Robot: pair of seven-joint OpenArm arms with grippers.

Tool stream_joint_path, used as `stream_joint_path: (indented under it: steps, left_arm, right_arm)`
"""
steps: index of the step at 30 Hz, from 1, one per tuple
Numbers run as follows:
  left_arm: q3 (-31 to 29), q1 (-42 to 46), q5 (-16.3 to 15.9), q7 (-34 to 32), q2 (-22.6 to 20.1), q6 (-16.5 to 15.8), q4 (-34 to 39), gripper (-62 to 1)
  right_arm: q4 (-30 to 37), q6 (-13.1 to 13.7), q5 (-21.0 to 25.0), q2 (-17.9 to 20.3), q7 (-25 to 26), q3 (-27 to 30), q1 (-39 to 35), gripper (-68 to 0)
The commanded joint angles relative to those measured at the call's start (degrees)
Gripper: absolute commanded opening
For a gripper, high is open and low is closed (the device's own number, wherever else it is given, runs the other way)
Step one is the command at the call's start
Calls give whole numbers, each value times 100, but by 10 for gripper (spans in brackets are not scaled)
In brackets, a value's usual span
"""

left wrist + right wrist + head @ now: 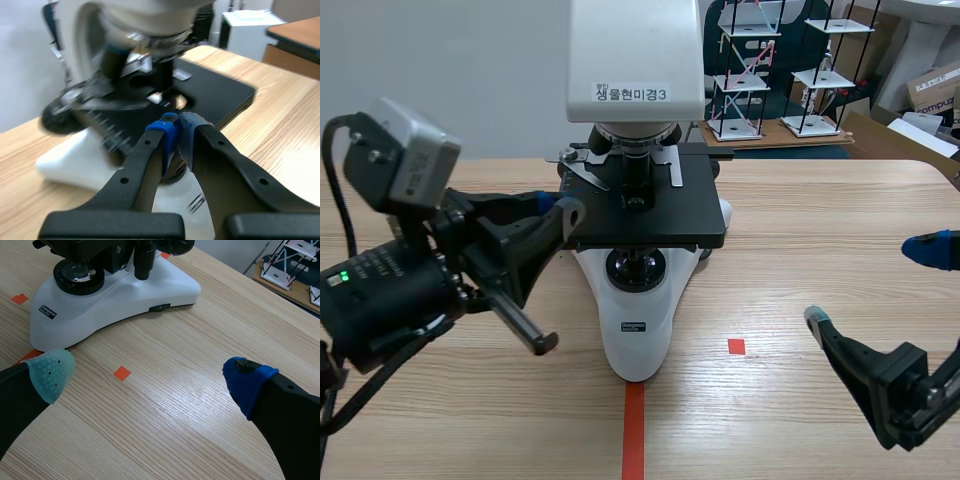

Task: Return to the home posture

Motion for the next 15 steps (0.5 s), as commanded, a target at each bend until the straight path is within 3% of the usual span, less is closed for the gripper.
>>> stream_joint_path:
  steps: [1,4,15]
  left_arm:
    - [-214,229,-37,-223,-103,-81,107,-583]
    - [-546,614,-35,-468,-219,-291,107,-583]
    - [-1510,1950,245,-1453,-393,-354,107,-583]
  right_arm:
    - [31,-20,83,17,87,63,68,-12]
    - [31,-20,83,17,87,63,68,-12]
    - [31,-20,83,17,87,63,68,-12]
